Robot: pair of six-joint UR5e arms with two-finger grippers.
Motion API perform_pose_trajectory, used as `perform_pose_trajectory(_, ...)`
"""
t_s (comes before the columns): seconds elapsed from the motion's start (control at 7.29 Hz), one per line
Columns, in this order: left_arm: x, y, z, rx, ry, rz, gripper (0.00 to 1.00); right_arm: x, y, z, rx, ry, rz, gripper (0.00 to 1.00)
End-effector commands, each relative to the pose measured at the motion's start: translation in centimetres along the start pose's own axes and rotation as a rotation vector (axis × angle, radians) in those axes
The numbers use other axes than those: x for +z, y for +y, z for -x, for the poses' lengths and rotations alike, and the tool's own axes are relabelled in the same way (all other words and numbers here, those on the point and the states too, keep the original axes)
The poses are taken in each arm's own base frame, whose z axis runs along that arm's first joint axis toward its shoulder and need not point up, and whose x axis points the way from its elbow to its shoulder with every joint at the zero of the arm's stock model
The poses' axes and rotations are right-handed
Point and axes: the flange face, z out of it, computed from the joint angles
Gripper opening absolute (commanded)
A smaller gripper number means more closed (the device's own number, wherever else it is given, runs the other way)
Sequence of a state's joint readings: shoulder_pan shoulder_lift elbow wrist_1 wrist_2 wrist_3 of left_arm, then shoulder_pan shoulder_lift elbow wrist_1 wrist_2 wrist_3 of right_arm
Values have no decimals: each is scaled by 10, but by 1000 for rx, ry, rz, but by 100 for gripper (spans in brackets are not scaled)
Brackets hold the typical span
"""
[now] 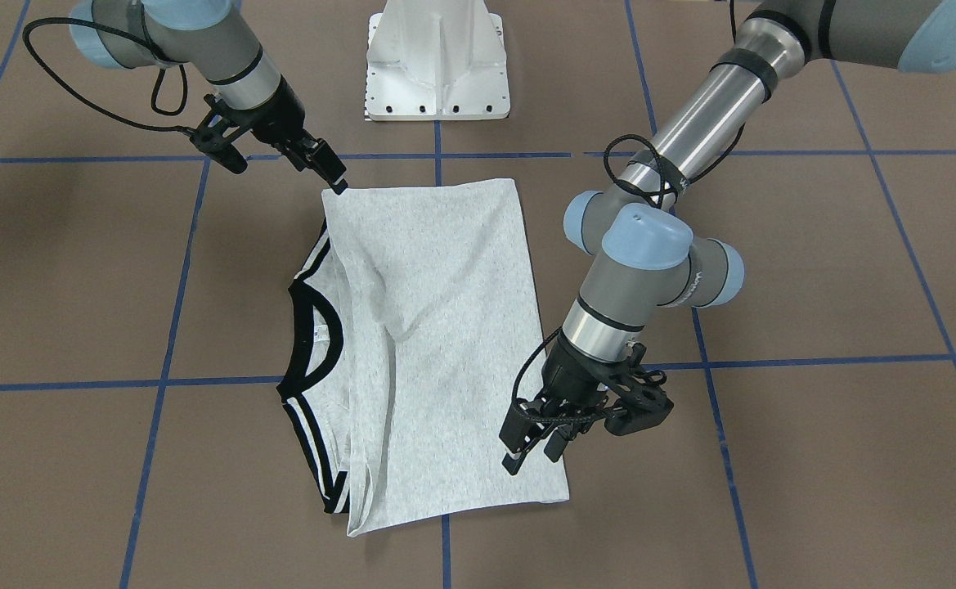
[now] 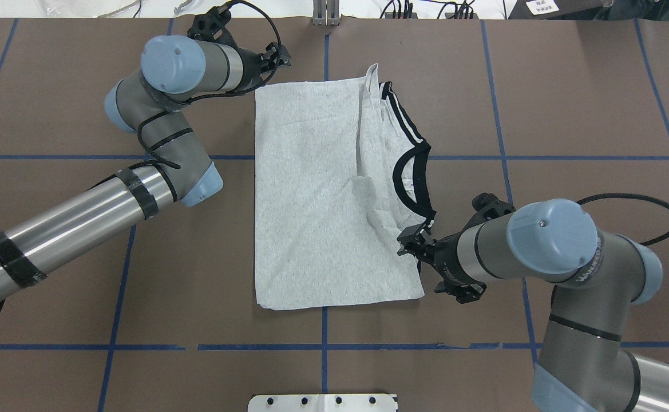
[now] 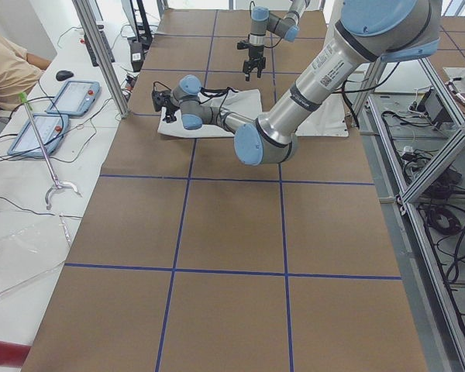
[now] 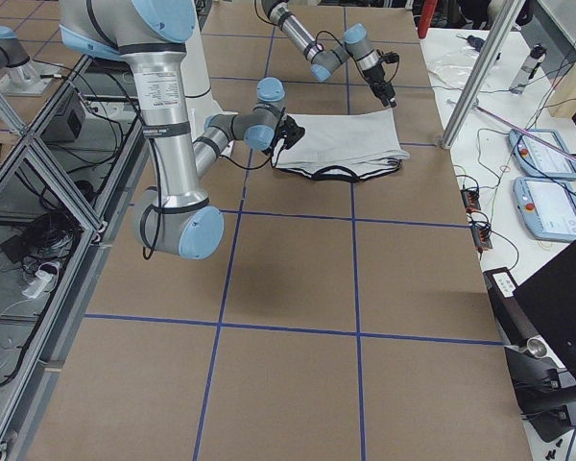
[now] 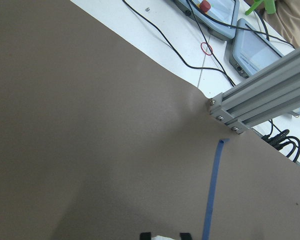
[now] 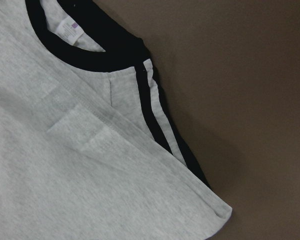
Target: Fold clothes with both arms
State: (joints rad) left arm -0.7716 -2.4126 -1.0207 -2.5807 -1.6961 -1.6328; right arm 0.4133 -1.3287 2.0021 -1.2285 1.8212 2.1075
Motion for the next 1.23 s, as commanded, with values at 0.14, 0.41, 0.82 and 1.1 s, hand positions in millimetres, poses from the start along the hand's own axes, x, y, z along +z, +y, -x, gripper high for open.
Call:
perform_pose_trajectory(0.14, -9, 4, 9, -1, 7, 22, 77, 49, 40, -8, 120, -12, -139, 100)
perform_pose_trajectory(0.41, -9, 6, 7, -1, 8, 25, 78, 66, 37, -16, 139, 10, -162, 100)
perform_pose_trajectory(0.82, -8, 6, 8, 0, 5, 25, 78, 77, 39, -8, 138, 10, -177, 100)
perform_pose_trajectory(1.1, -8, 6, 7, -2, 5, 25, 78, 82, 39, -10, 138, 20, -184, 97)
